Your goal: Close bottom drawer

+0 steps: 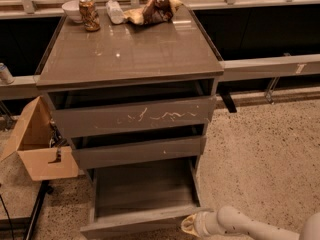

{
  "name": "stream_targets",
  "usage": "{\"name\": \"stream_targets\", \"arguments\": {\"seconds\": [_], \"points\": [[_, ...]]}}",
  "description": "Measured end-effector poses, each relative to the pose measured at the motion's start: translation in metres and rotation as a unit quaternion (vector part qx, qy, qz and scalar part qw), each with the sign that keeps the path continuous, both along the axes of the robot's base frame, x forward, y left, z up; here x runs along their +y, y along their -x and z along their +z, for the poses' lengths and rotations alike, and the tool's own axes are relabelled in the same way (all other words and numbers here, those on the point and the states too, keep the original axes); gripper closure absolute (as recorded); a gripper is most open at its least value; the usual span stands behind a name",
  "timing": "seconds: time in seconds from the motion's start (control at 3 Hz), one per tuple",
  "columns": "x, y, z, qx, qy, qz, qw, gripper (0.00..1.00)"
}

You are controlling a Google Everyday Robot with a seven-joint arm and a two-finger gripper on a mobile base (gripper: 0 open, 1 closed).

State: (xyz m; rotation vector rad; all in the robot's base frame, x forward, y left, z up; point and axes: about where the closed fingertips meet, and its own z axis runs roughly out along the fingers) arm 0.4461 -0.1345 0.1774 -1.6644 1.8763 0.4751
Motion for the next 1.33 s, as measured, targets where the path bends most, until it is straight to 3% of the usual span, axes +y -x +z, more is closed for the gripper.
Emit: {"name": "stream_targets", "arguments": {"seconds": [0.33,1.33], "points": [[0.0078,-0.0031,0.0004,-0.009,-0.009,0.011,0.9999,0.83],[0.0081,-0.0031,0.0004,-0.010,-0.009,0.012,0.9998,0.00]]}}
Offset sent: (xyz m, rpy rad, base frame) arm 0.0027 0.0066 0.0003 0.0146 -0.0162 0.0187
